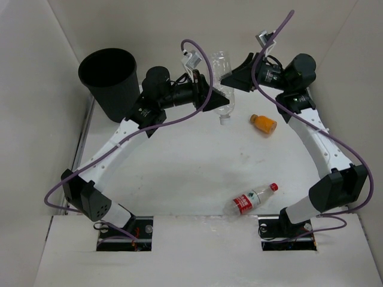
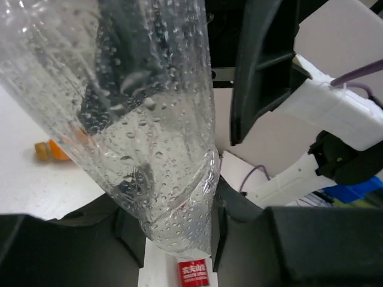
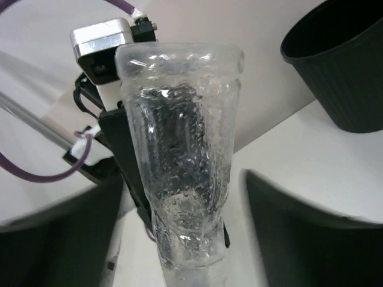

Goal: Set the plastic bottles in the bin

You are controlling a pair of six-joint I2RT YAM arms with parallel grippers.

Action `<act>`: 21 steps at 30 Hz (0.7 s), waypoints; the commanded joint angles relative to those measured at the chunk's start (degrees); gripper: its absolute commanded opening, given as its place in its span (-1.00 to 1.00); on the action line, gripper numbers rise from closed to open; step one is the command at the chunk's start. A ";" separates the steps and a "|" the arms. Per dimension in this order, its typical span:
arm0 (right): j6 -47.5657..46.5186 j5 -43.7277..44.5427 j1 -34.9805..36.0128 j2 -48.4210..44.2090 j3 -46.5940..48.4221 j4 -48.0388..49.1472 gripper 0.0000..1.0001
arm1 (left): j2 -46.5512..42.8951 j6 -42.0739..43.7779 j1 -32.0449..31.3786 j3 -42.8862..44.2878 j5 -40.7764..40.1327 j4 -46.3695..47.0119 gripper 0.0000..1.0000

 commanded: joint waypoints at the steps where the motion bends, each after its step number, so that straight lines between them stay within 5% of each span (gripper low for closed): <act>1: 0.65 -0.97 -0.78 -1.90 -0.26 3.77 1.00 | -0.22 4.49 0.57 3.05 0.43 -0.05 -0.77; 5: -1.46 -0.45 -7.54 -2.43 -2.02 3.86 1.00 | -1.71 15.10 8.45 2.87 0.61 -7.42 -0.85; 10: -5.77 0.78 -19.40 -4.45 -6.85 2.11 1.00 | -1.37 28.56 28.65 7.43 -0.71 -12.37 -0.87; 14: -9.72 0.61 -25.21 -6.99 -10.80 -1.49 1.00 | 3.19 32.18 43.68 15.07 -1.32 -8.60 -0.87; 21: -14.30 1.66 -25.75 -14.63 -17.22 -8.79 1.00 | 12.42 33.85 54.26 20.28 -4.66 1.95 -0.87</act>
